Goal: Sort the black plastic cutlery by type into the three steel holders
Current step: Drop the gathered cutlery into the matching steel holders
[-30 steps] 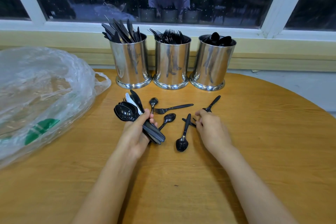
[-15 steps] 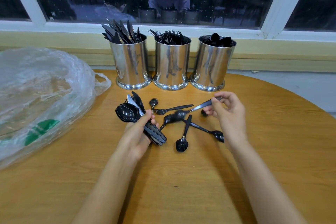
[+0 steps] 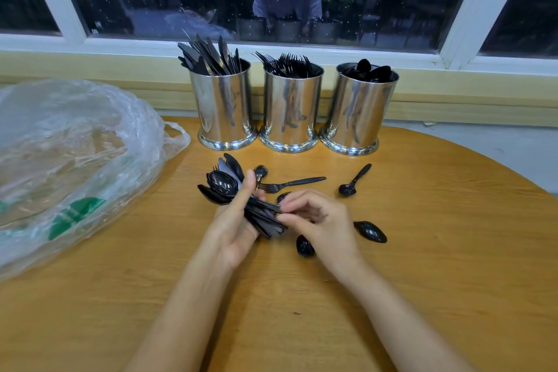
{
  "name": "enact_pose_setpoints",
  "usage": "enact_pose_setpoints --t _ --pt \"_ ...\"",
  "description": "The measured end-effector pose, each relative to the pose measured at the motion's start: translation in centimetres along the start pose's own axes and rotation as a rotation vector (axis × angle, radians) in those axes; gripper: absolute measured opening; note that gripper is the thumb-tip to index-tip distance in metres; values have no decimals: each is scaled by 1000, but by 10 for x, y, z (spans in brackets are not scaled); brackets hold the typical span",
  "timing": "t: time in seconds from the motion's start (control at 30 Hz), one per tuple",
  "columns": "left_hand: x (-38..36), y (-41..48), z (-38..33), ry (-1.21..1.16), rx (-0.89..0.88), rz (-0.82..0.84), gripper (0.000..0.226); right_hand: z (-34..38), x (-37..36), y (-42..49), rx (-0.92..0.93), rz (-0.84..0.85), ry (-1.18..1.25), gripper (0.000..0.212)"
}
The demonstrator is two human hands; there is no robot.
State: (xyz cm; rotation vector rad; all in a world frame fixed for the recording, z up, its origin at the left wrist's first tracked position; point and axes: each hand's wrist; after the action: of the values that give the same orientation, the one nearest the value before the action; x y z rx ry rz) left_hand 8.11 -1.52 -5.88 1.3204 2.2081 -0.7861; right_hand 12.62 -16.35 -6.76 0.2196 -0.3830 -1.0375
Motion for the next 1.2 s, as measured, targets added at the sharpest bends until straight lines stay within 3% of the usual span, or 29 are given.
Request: enact_pose_setpoints --t 0.07,0.13,0.3,0.5,0.67,0.83,1.0,1.2 --pt "3 3 -1 -48 0 -29 17 1 5 0 16 95 -60 13" --pt "6 5 -1 -98 3 -87 7 1 14 3 9 85 -160 12" --pt "6 5 -2 -98 30 -95 9 -19 49 15 -163 -220 -551 16" --pt "5 3 -1 -74 50 -88 6 -29 50 12 -343 -91 -776 35" --pt "5 3 -1 -68 49 -89 7 -26 48 11 -307 -80 -903 31" --pt "5 3 0 -66 50 -96 6 -20 54 13 -361 -66 -859 28" --pt "5 3 1 -65 55 -85 7 -21 63 17 -260 -166 -886 21" --pt "5 3 1 -65 57 -83 7 -11 63 18 30 -429 -726 11"
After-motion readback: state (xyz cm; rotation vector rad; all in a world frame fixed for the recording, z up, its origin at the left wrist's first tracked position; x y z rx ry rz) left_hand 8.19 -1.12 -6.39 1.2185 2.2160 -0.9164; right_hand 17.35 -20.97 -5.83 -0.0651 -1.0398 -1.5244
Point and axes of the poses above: each hand's wrist, its own y-axis towards the middle knuckle, its own x-axis out of the back of the hand, z = x × y, and after that the axes turned 5 degrees about -x, right-handed
